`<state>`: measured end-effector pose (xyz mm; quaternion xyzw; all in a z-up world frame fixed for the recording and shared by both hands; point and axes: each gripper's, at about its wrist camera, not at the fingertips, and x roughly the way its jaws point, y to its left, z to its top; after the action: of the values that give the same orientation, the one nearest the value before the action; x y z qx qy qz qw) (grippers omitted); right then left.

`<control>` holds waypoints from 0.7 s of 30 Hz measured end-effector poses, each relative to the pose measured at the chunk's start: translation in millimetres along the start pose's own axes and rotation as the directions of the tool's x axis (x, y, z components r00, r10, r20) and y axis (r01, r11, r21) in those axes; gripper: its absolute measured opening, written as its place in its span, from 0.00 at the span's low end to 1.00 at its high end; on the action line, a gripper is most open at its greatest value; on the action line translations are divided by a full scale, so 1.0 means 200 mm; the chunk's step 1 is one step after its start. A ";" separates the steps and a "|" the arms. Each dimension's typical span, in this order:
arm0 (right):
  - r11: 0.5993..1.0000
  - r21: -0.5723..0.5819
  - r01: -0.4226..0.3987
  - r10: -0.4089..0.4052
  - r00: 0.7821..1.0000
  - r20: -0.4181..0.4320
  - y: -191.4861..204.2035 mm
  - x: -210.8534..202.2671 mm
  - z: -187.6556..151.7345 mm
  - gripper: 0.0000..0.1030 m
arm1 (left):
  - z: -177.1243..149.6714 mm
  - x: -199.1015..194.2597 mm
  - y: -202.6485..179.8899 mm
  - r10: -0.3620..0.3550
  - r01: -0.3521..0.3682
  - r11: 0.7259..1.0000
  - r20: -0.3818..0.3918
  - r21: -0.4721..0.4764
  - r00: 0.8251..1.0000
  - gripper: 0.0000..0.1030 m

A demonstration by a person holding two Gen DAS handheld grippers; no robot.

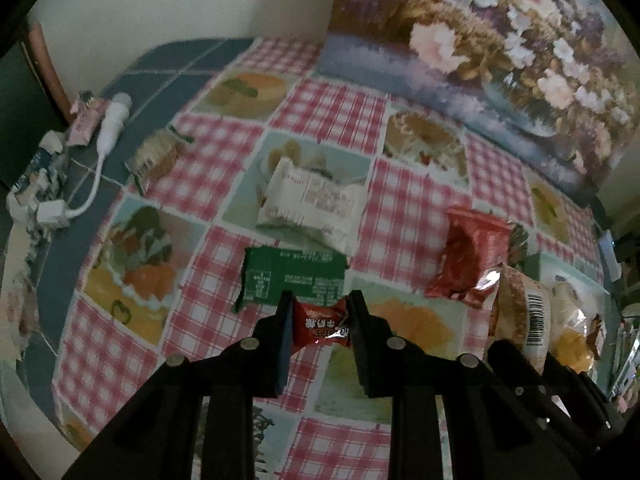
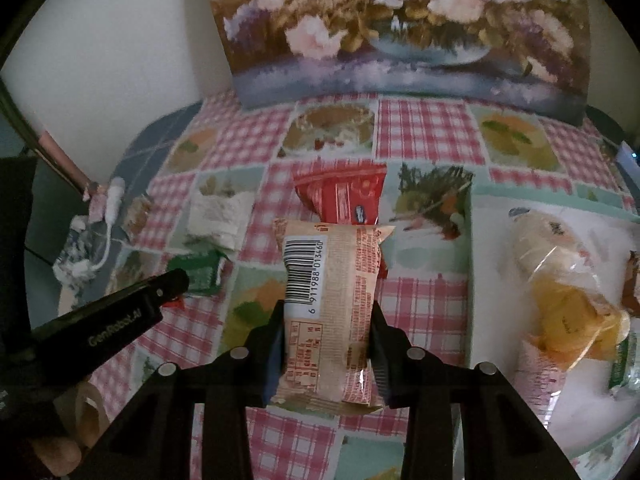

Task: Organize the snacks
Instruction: 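Carry the red candy and cream bread pack over the white tray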

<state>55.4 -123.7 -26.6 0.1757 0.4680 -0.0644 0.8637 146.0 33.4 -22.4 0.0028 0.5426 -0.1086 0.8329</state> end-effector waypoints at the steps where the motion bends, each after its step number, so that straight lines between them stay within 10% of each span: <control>1: 1.000 0.005 0.001 -0.001 1.000 0.007 -0.01 -0.02 0.00 0.38 | 0.00 -0.02 0.00 -0.001 0.001 1.000 0.011 0.003 1.000 0.27; 21: 0.979 0.188 0.073 -0.103 0.982 0.155 -0.42 -0.39 0.08 0.38 | -0.04 -0.32 -0.41 -0.053 0.032 0.989 0.144 0.146 0.988 0.27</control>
<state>1.9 -212.8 26.5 0.2267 0.3947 -0.1594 0.8760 99.7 -35.3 41.4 0.0431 0.4702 -0.1650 0.8659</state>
